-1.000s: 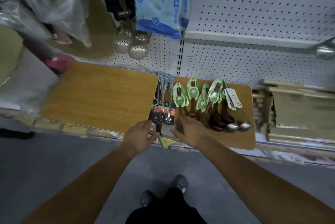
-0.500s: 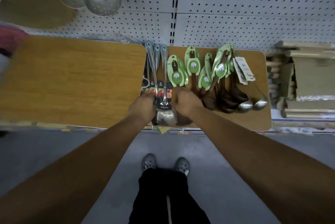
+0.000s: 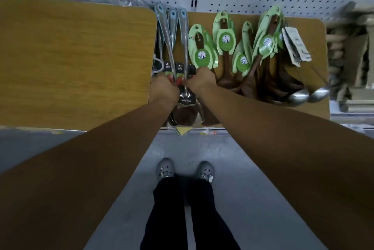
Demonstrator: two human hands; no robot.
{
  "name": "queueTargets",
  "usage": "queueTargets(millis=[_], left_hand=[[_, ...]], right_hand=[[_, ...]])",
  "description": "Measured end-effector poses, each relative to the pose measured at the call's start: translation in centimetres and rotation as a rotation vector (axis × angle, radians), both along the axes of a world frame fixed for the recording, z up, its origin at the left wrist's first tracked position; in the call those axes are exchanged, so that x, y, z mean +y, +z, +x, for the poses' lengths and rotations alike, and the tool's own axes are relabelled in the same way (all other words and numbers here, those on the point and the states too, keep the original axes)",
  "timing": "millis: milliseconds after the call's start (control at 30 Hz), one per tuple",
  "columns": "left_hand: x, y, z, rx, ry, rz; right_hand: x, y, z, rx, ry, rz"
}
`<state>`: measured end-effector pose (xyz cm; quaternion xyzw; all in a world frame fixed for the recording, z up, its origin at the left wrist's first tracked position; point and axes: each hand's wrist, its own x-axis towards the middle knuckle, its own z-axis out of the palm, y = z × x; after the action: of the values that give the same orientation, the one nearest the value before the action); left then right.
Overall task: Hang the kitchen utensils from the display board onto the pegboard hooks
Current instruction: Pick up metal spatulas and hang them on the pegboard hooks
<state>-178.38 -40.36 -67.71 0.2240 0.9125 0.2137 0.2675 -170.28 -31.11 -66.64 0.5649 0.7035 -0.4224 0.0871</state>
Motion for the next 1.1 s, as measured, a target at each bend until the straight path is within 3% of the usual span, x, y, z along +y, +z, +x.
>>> queueTargets(millis=[400, 667, 833, 1100], left_hand=[[0.4, -1.0, -0.6, -0.137, 0.138, 0.114], [-0.2, -0.5, -0.8, -0.299, 0.26, 0.188], [-0.2, -0.2, -0.5, -0.339, 0.208, 0.196], [0.5, -0.3, 0.0, -0.244, 0.1, 0.103]], right_hand=[[0.3, 0.2, -1.6, 0.001, -0.173, -0.157], [0.7, 0.8, 1.1, 0.284, -0.396, -0.404], [0.8, 1.1, 3.4, 0.313, -0.422, -0.43], [0.1, 4.3, 8.6, 0.403, -0.422, -0.427]])
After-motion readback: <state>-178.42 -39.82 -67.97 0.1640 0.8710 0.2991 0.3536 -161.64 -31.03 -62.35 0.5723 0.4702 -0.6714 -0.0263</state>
